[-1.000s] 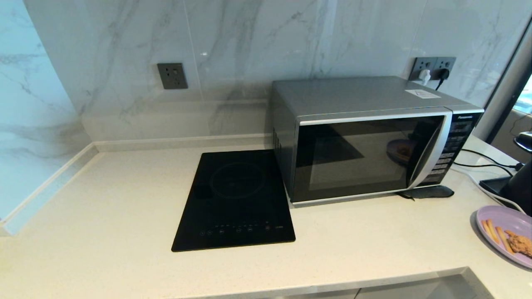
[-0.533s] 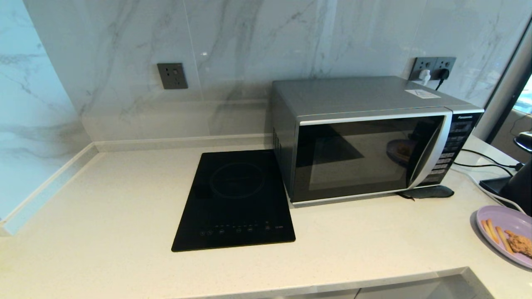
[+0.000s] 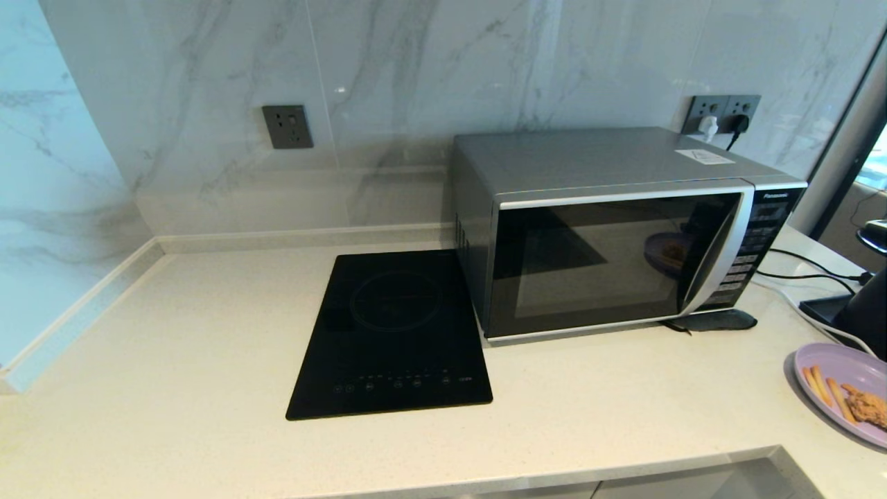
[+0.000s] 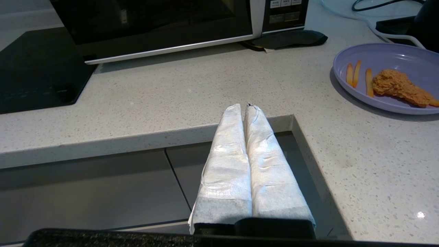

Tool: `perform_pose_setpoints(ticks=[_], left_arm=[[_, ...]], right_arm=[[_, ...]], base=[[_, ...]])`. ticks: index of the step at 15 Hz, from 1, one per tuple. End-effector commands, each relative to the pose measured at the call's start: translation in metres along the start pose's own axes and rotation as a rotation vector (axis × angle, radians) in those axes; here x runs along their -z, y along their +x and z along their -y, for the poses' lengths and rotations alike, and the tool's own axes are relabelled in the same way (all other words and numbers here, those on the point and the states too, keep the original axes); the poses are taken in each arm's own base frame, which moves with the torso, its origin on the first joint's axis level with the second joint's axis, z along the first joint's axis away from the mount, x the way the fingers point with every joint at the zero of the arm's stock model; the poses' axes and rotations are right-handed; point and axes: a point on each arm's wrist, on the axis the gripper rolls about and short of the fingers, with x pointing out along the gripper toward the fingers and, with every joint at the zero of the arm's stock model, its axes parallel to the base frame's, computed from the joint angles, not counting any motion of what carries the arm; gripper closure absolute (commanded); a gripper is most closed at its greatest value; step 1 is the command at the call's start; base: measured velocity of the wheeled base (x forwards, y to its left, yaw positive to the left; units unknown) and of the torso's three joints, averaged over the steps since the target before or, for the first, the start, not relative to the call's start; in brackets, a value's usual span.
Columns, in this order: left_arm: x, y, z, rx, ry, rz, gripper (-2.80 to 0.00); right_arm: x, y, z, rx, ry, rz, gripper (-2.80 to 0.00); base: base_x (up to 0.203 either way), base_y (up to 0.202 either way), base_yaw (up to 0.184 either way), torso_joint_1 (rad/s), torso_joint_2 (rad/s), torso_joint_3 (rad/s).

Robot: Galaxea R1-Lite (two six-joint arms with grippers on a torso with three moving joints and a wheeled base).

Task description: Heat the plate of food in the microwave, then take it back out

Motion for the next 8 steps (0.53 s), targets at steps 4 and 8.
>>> perform_pose_setpoints(ticks=[4, 8], left_arm=[[-0.0001, 0.0001, 0.0000, -0.001, -0.001, -0.001, 0.00], [-0.0001, 0.0001, 0.0000, -0.002, -0.001, -0.001, 0.00]], right_arm=[[0.0003, 0.0002, 0.0000, -0.001, 0.001, 0.000, 0.00], [0.0001, 0.0002, 0.0000, 0.001, 0.001, 0.000, 0.00]], base=[[0.000, 0.000, 0.000, 0.000, 0.00, 0.000], [0.000, 0.000, 0.000, 0.000, 0.00, 0.000]])
